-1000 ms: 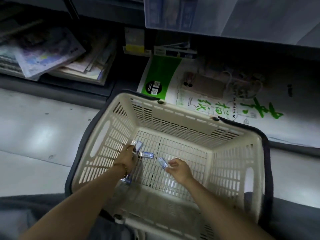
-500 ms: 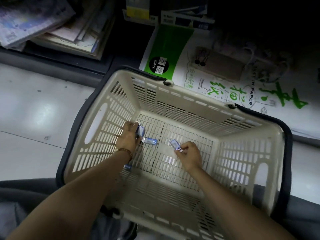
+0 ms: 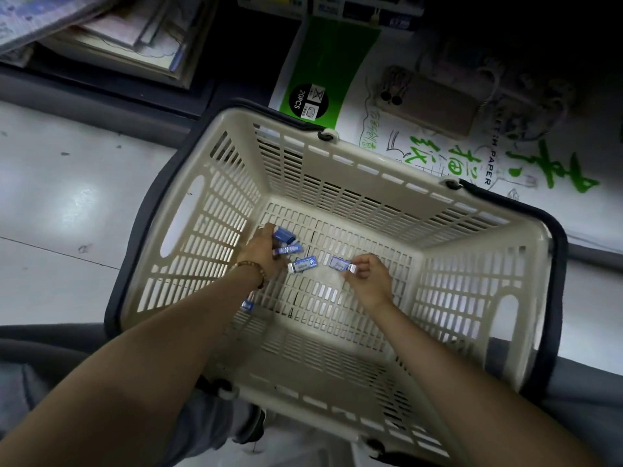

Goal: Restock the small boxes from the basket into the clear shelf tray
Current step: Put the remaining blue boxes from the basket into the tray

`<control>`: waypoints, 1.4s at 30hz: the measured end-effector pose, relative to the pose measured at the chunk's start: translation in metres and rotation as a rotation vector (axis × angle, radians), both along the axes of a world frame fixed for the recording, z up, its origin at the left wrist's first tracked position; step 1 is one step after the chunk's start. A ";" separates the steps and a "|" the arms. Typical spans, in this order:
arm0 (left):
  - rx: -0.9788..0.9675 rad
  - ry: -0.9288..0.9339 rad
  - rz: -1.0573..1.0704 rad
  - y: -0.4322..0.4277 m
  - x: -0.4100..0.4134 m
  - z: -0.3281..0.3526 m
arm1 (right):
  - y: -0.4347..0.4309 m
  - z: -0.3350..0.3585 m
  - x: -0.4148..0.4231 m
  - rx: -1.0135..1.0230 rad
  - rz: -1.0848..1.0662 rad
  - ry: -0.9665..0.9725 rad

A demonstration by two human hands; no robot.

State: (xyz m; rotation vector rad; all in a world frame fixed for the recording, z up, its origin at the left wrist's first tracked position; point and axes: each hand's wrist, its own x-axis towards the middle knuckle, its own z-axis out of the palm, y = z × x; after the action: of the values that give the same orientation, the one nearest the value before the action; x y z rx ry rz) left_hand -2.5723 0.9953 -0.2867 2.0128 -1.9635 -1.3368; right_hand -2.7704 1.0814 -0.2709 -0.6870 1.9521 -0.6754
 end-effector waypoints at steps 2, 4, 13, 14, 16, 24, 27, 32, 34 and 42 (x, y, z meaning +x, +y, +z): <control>-0.012 -0.016 -0.033 -0.001 -0.003 0.002 | -0.002 0.004 -0.001 0.001 -0.015 -0.028; -0.007 0.008 -0.032 -0.004 -0.007 0.003 | -0.004 0.006 -0.002 -0.006 -0.022 -0.037; 0.157 0.182 0.096 -0.019 -0.018 0.031 | -0.019 0.045 -0.010 -0.037 -0.067 -0.103; 0.184 0.223 0.104 -0.024 -0.021 0.042 | -0.025 0.057 -0.013 -0.069 -0.085 -0.132; 0.159 0.289 0.114 -0.035 -0.029 0.071 | -0.041 0.085 -0.018 -0.123 -0.100 -0.228; -0.093 0.550 -0.105 -0.050 -0.046 0.240 | -0.072 0.265 -0.039 -0.140 0.467 -0.506; -0.178 0.651 -0.146 -0.032 -0.048 0.289 | -0.056 0.307 -0.035 -0.189 0.513 -0.510; -0.244 0.807 -0.057 -0.016 -0.060 0.328 | -0.040 0.336 -0.026 -0.390 0.278 -0.539; -0.312 0.833 -0.024 -0.018 -0.070 0.338 | -0.043 0.345 -0.024 -0.443 0.174 -0.555; -0.274 0.992 0.173 -0.052 -0.067 0.364 | -0.051 0.364 -0.040 -0.623 -0.075 -0.575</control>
State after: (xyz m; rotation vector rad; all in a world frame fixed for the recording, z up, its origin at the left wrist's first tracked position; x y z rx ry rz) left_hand -2.6391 0.9437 0.0774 1.0153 -1.3531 -1.4833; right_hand -2.8108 1.0303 0.0932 -0.6844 1.2344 -1.3857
